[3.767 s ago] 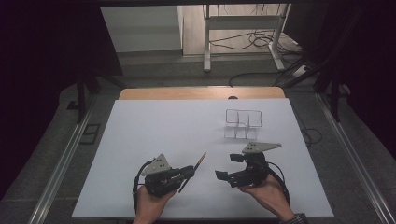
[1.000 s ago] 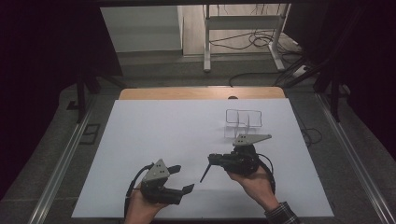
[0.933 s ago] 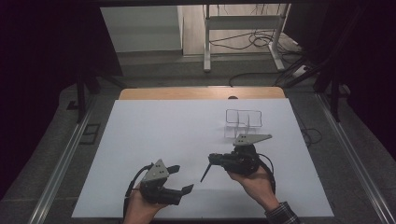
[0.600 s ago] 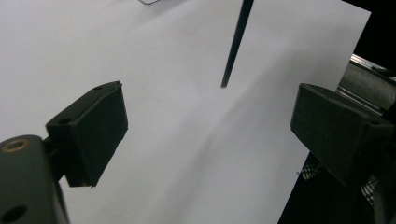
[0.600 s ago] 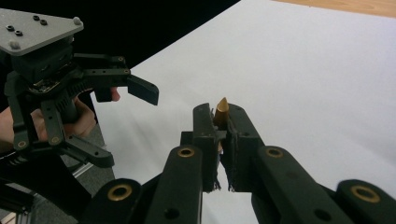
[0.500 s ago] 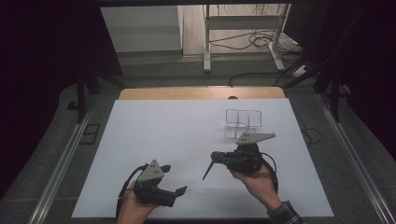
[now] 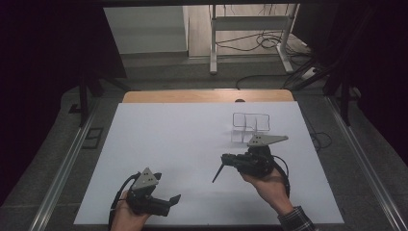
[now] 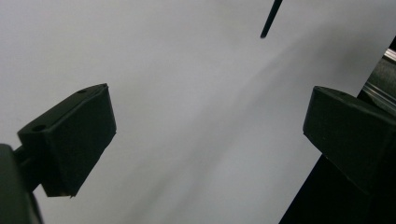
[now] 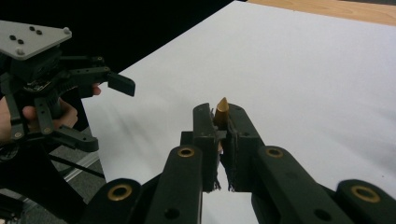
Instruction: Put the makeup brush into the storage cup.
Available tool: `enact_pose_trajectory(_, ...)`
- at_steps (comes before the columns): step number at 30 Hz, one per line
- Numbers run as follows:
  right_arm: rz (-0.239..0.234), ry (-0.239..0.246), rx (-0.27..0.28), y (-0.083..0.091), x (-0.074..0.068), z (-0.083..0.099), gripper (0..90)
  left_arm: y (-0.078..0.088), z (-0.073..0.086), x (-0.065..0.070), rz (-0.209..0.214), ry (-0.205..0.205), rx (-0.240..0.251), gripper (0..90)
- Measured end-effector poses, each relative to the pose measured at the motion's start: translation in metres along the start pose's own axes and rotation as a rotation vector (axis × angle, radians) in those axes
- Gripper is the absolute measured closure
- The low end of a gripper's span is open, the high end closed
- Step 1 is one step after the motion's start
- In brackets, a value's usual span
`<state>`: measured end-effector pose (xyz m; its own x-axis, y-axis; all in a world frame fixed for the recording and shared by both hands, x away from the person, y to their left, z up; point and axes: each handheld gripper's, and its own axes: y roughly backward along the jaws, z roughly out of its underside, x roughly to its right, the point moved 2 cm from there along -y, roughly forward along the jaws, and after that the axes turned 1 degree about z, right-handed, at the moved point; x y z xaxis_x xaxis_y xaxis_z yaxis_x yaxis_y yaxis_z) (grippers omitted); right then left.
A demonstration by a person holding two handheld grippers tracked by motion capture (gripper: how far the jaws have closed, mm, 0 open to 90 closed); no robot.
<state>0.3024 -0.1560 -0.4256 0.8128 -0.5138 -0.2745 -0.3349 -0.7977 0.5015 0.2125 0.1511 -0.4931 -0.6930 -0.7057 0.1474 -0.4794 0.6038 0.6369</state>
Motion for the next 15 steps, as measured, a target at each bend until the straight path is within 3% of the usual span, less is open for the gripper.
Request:
enact_pose_trajectory(7, 0.016, -0.01, 0.011, 0.004, 0.006, -0.003, 83.9, 0.004, 0.01, -0.001, -0.036, -0.019, -0.012, 1.3)
enact_pose_trajectory(15, 0.028, -0.031, 0.032, 0.008, 0.016, -0.01, 83.9, 0.009, 0.016, -0.004, -0.062, -0.008, -0.012, 0.6)
